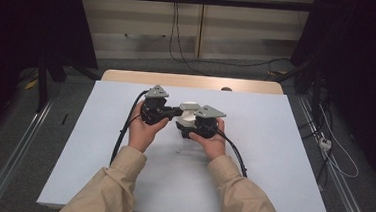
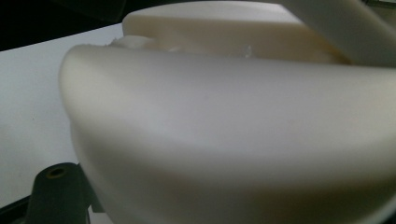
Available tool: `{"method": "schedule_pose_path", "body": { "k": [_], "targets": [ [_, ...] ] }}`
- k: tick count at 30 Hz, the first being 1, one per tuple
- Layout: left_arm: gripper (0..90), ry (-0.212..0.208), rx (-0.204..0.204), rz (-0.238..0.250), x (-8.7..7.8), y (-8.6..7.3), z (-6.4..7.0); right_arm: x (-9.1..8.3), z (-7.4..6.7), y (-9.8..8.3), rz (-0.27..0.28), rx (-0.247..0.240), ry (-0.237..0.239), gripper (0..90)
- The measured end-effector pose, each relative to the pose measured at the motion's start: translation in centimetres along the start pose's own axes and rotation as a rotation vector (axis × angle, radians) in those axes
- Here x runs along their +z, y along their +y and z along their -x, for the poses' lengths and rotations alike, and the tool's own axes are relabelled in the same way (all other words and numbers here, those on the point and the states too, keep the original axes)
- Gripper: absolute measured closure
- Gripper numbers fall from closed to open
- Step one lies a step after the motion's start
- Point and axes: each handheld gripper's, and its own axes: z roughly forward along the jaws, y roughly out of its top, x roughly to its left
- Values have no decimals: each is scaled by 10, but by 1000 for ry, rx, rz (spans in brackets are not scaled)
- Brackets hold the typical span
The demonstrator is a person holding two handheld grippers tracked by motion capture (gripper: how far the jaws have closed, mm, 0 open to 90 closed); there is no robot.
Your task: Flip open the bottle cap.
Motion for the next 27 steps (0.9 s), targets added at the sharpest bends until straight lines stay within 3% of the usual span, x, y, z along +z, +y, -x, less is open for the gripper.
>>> {"method": "schedule_pose_path", "body": {
  "k": [11,27],
  "targets": [
    [900,0,16,2,6,10,3,0,0,0,1,-1,0,185],
    [900,-8,6,18,10,19,4,0,0,0,3,1,-2,185]
  ]
}}
